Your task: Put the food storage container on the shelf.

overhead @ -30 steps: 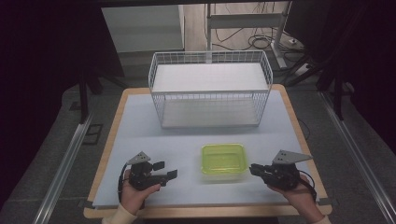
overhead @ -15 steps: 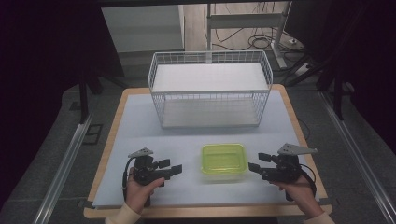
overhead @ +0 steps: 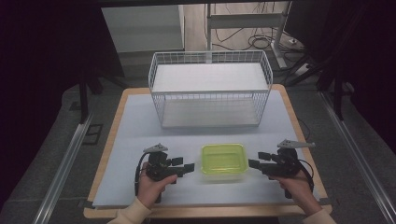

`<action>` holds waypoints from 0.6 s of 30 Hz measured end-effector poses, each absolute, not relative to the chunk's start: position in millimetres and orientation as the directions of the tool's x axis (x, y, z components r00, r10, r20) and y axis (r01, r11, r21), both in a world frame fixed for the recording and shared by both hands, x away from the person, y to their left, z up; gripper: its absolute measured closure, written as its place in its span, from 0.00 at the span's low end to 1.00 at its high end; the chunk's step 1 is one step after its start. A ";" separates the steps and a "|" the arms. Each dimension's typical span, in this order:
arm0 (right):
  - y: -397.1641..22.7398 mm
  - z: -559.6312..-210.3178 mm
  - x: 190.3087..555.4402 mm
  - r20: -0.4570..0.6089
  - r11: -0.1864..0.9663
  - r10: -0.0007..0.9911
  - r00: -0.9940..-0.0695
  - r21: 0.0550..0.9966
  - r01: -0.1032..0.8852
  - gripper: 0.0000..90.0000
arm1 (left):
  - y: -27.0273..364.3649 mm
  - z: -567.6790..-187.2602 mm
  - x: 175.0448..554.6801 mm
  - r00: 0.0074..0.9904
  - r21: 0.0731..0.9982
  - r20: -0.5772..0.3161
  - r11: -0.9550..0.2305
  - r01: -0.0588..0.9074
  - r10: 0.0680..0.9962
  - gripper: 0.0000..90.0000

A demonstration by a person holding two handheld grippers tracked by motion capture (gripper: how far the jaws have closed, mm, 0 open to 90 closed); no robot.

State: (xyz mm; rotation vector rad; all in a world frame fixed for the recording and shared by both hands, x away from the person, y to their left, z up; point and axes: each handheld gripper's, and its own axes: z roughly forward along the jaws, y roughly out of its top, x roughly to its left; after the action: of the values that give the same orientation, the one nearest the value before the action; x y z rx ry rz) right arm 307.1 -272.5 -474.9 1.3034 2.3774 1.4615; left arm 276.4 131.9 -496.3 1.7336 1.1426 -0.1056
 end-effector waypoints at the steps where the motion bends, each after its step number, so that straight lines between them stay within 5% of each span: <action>1: -272.4 -474.2 308.6 0.363 0.186 0.685 -0.632 0.752 0.633 0.38 | 129.9 -495.2 277.9 0.549 0.687 -0.542 -0.041 0.726 0.636 0.34; 18: -256.1 -486.3 338.7 0.444 0.171 0.704 -0.555 0.652 0.739 0.45 | 107.3 -503.5 300.4 0.518 0.636 -0.576 -0.051 0.770 0.632 0.38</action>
State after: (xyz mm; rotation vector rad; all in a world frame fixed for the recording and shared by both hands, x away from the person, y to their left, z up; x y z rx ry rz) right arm 338.7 -256.1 -486.3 1.5003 2.4333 1.3957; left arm 300.4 107.3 -503.5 1.7536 1.1816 -0.1716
